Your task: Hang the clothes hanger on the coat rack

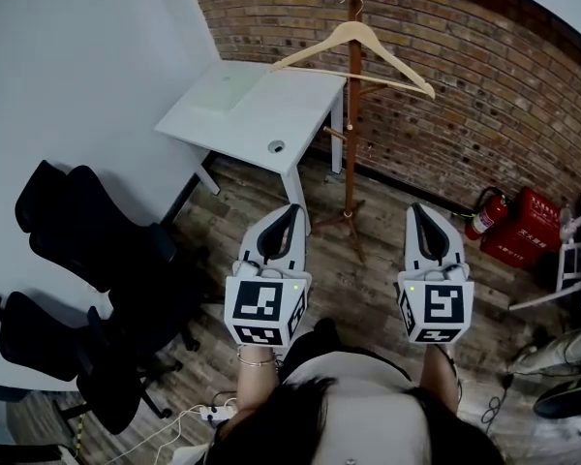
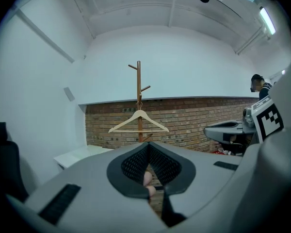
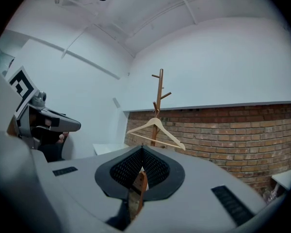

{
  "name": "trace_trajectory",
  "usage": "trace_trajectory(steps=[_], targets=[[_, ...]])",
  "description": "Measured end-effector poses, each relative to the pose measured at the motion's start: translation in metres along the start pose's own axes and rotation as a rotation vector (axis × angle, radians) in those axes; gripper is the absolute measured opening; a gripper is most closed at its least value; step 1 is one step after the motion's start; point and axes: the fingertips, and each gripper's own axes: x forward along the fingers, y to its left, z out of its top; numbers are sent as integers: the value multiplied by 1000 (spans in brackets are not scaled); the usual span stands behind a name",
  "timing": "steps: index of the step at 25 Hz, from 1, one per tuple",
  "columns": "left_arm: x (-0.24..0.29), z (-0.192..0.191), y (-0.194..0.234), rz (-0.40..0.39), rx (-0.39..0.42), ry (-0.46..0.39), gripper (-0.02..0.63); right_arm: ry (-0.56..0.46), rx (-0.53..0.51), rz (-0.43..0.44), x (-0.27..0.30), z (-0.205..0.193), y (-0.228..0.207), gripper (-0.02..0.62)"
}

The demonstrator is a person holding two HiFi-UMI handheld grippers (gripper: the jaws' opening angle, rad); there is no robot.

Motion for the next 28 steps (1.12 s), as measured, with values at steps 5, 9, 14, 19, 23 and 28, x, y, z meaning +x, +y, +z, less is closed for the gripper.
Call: trace_trajectory(steps=[5,9,14,19,23,28], targets=[[-13,-7,-11,11,-14,19,11,19,5,10,-15,-6,2,37],[-21,-11,-22,5,-11,31,11,32,8,16,-25,-10,2,37],[-29,-14,-33,-8,-19,45,11,46,2,23,-35,-13,2,37],[-36,-19,-40,-21,-25,57,11,52,2,24,-44,-16,2,37],[-36,-21,-47,-37,-12,72,11,57,-4,15,-49,-18,0,36],[-35,-23,-51,-49,0,84,11,58,-12,5,-50,-18,-2,36]])
